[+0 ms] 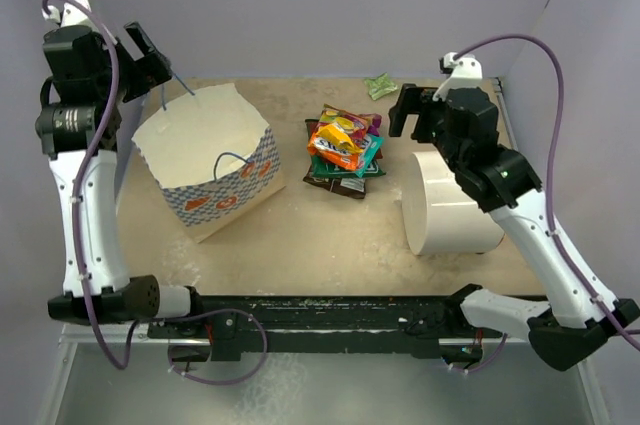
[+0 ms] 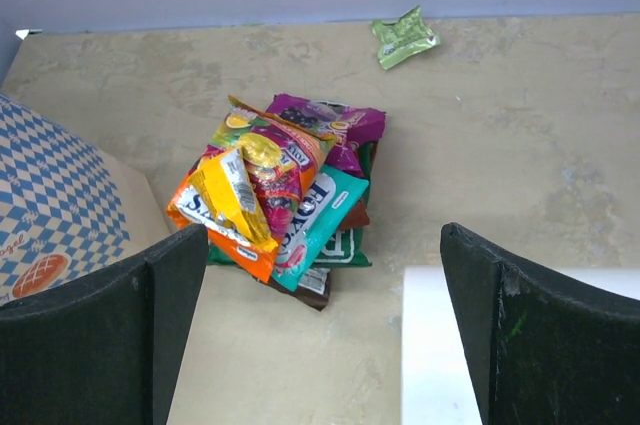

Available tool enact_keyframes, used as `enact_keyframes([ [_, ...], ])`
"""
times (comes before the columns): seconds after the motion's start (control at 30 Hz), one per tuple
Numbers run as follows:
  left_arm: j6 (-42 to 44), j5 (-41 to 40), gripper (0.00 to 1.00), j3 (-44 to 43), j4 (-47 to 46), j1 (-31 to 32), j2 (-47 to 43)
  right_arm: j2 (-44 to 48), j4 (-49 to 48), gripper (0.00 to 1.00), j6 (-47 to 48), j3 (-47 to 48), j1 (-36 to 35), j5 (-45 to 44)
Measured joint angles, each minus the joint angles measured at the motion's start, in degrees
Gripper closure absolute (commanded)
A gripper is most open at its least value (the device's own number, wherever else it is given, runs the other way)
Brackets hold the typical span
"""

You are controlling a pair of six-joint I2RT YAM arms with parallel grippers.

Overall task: Take the snacks out of the paper bag
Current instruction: Move the paper bag to the center of the board, then reset both arms

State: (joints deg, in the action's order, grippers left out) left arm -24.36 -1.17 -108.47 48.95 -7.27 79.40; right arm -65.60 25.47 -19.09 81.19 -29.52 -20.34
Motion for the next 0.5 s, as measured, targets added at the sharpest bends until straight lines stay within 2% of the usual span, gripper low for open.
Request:
enact_keyframes([
  [0.23,5.57,10.43,0.01,0.02,-0.94,3.06,-12.22,7.19,6.54,0.0,0.0,2.27,0.0,-2.82],
  [0.37,8.02,20.02,0.01,0.9,-2.89,5.9,-19.89,11.54,11.13,0.0,-0.66,5.18,0.0,-3.32],
  [0.5,7.5,29.77,0.01,5.88,-5.27,8.22,-28.13,16.61,15.39,0.0,-1.77,6.1,0.0,-4.33],
])
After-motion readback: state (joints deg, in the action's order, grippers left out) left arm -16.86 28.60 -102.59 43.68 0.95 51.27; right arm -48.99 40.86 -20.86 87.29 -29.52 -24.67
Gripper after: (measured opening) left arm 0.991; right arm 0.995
